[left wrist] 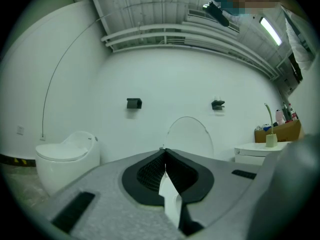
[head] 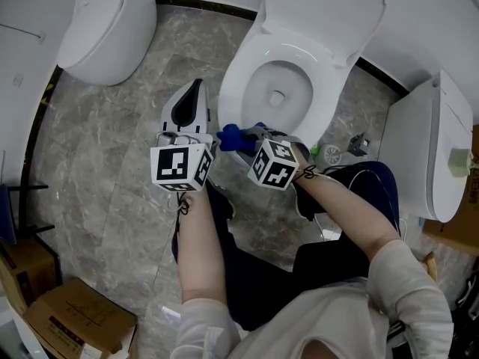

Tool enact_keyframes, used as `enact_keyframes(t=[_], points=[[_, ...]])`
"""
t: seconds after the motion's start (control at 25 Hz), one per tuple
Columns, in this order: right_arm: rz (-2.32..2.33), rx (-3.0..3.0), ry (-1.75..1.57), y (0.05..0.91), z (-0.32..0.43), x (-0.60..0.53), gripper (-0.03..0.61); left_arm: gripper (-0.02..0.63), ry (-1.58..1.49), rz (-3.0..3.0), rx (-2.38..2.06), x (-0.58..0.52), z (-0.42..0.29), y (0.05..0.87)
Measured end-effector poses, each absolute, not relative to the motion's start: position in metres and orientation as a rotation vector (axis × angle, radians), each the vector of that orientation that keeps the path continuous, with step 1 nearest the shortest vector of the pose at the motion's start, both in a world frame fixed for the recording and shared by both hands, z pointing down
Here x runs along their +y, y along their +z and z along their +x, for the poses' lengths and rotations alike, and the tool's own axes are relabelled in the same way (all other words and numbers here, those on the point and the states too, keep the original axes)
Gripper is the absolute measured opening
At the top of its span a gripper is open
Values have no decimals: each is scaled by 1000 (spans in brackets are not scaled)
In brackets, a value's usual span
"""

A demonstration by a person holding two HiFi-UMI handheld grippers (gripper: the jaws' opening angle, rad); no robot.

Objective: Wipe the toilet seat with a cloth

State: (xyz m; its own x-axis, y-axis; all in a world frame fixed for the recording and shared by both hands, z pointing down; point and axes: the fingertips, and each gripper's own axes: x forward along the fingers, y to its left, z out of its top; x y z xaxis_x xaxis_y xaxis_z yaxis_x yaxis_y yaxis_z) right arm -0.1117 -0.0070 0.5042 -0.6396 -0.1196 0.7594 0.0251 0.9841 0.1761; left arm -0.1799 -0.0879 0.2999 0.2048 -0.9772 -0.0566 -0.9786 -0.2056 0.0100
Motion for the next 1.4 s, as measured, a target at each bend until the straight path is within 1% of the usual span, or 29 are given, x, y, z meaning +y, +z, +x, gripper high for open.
enact_keyframes(t=[0.32, 0.56, 1.04, 1.4], points=[[65, -2241, -216, 505, -104, 2, 87, 9, 70, -2431, 1950, -92, -173, 303], [45, -2229, -248, 505, -97, 8, 87, 9, -25, -2447, 1922, -95, -162, 314], [43, -2211, -256, 505, -85, 17, 87, 9, -14, -2450, 1906, -97, -155, 311], [85, -2213, -202, 505, -76, 18, 87, 9, -27, -2459, 1885, -98, -148, 311]])
